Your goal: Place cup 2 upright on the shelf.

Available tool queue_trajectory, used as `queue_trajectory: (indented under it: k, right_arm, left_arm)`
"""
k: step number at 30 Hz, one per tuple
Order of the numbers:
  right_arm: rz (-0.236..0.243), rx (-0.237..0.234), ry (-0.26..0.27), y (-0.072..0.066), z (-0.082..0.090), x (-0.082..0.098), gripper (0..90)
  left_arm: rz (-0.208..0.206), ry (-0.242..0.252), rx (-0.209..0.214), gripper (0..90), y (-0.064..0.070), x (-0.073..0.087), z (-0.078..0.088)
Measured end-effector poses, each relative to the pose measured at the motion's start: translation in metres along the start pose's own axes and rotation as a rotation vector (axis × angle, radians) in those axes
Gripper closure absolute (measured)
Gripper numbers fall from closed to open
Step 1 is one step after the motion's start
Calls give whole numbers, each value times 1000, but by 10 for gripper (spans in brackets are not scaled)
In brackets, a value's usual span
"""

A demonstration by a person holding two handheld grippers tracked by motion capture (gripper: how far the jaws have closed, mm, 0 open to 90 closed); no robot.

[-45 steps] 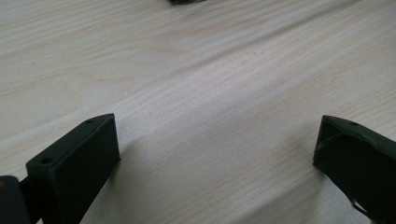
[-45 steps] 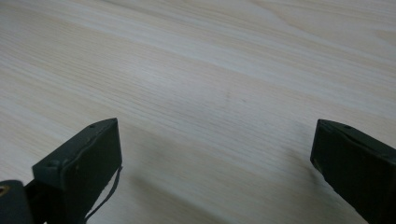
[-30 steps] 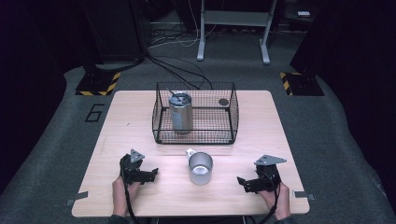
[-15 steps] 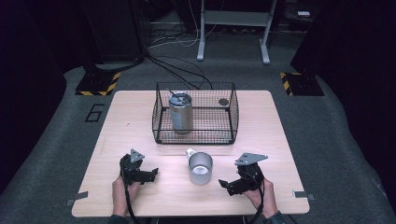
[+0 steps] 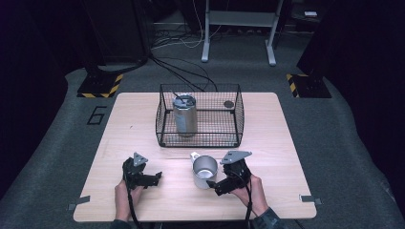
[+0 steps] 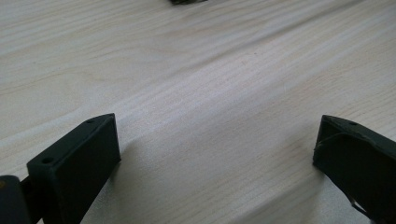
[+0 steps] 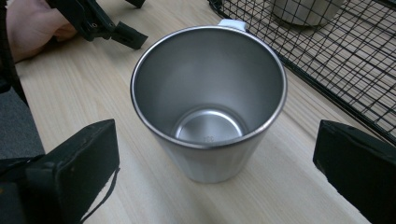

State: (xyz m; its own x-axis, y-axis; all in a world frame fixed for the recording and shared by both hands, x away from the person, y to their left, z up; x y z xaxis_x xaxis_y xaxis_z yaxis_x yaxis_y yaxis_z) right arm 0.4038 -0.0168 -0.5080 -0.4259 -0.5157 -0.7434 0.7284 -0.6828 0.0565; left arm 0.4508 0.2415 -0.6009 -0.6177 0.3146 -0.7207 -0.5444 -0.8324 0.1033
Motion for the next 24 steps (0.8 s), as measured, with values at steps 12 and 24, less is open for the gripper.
queue_trajectory:
  k: [12,24]
  right_arm:
    - [54,33,-32,-6,-23,-16,22]
    - [81,27,-64,-9,-32,-18,38]
  left_arm:
    - [-1,-5,1,3,0,0,0]
    - [-13,-13,2,3,0,1,1]
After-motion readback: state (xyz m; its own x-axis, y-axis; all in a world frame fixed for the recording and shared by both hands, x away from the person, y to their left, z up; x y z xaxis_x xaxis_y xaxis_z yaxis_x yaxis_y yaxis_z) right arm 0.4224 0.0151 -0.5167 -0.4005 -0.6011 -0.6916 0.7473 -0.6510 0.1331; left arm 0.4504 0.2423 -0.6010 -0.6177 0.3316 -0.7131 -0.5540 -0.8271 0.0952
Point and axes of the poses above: each handheld gripper's, and its own axes: z roughly backward along the jaws, x roughly out of its underside, y roughly to its right, the point moved 10 cm from there along -z, roughly forward along the jaws, and after that the axes turned 9 degrees about x, right-handed, at the moved point
